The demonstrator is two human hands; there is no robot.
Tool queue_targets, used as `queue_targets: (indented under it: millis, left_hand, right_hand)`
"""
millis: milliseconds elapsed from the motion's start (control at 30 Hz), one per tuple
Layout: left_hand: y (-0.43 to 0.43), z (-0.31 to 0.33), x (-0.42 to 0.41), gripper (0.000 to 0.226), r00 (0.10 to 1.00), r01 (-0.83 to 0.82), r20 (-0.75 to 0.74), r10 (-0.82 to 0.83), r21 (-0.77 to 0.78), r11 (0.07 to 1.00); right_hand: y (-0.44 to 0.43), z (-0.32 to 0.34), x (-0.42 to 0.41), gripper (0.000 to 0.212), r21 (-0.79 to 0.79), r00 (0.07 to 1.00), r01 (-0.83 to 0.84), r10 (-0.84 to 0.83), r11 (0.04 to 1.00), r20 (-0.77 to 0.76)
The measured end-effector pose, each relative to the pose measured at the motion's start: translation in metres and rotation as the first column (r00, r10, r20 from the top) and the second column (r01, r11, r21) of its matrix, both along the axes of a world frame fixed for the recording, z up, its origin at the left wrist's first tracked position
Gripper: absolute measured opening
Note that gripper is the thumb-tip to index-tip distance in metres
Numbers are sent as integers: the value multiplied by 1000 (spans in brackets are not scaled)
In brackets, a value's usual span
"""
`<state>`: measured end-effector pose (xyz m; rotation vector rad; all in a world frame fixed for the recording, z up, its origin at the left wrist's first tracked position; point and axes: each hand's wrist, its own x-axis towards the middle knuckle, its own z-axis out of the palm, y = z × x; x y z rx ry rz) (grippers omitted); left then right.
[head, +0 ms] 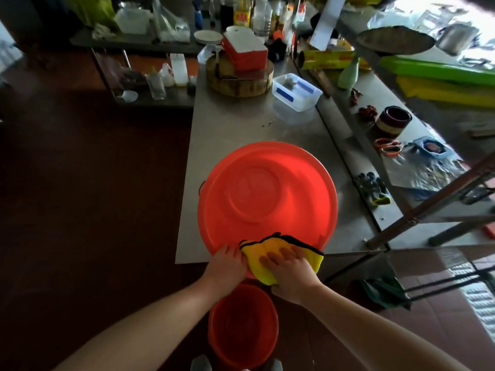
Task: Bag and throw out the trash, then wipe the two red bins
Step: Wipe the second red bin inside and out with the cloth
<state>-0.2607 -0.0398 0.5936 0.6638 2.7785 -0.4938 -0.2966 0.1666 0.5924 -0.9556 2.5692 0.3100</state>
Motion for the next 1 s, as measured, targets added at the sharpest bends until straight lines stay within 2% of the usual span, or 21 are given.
queue_targets:
  millis: [67,200,267,333,467,567,633,733,867,1000]
  left_hand:
    - [-4,-1,-2,25,1000,31,-1,-31,-23,999]
    - [-23,10,-16,28,987,127,-91,-135,-85,988]
    - [-31,19,-28,24,983,157,-72,-167,-126,980]
    - [-39,21,-39,30,989,136,-33,-143,-152,979]
    - [-45,31,-39,25,983,143,-96,-158,-153,978]
    - [-36,17,-25,28,976,185,-86,-202,-177,967]
    - [-34,10,-20,29,979,178,-64,-191,-171,969]
    - [-47,16,-23,24,973,185,-111,-200,-138,973]
    - [-59,23,-29,22,971,176,-140,-196,-141,974]
    - [-37,7,-25,48,994,88,-60,-96,-128,988]
  right_hand:
    - [3,0,-2,87,20,1000,12,-13,1000,21]
    - [11,4,-12,94,50,1000,-5,4,999,20]
    - [12,9,-19,94,43,1000,-15,14,999,24]
    - [12,13,-24,92,15,998,-15,14,1000,61]
    - [7,15,-31,81,-56,993,4,3,998,120]
    - [4,10,-34,75,-29,990,38,-34,999,139]
    - [6,4,-34,79,-7,987,47,-45,999,154]
    - [11,-7,-25,96,16,982,-13,10,1000,188]
    - [2,-16,-16,91,14,996,-76,75,997,44]
    - [-3,-12,-20,88,16,995,-102,102,995,-4]
